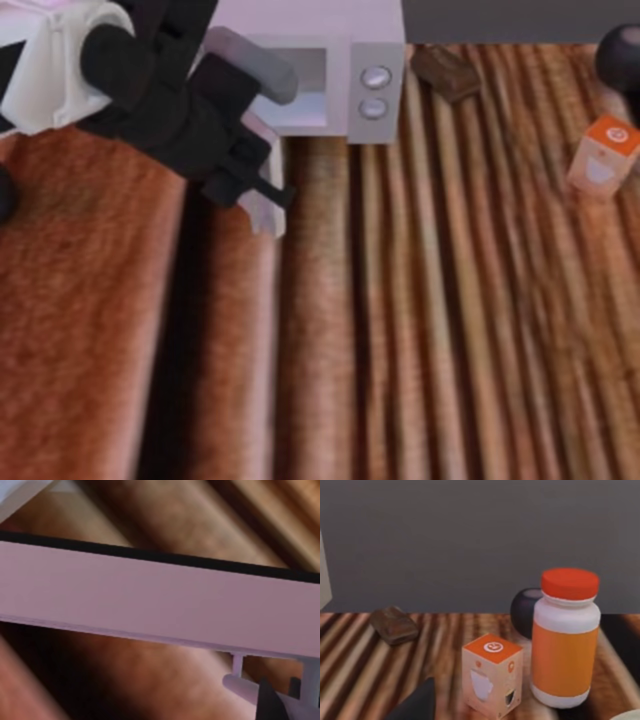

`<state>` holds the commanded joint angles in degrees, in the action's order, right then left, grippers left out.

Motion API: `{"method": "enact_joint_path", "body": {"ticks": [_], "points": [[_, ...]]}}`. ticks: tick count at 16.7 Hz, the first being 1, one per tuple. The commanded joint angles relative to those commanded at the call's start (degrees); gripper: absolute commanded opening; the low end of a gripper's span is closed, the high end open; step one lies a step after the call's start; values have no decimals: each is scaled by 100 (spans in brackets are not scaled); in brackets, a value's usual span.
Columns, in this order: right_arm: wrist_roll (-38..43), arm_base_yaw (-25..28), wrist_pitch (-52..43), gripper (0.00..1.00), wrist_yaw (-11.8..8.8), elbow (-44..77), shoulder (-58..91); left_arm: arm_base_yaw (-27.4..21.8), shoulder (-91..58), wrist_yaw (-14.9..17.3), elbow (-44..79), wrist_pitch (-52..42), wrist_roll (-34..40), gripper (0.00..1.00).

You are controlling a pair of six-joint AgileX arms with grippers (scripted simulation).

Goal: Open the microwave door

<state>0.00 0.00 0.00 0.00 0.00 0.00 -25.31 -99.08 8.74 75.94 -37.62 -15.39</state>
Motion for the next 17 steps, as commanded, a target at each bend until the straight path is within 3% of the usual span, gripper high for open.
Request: {"method": "enact_joint_path", "body": {"ticks": [17], "points": [[0,0,0,100,0,0,0,3,13,77,-38,-12,-65,0]]}}
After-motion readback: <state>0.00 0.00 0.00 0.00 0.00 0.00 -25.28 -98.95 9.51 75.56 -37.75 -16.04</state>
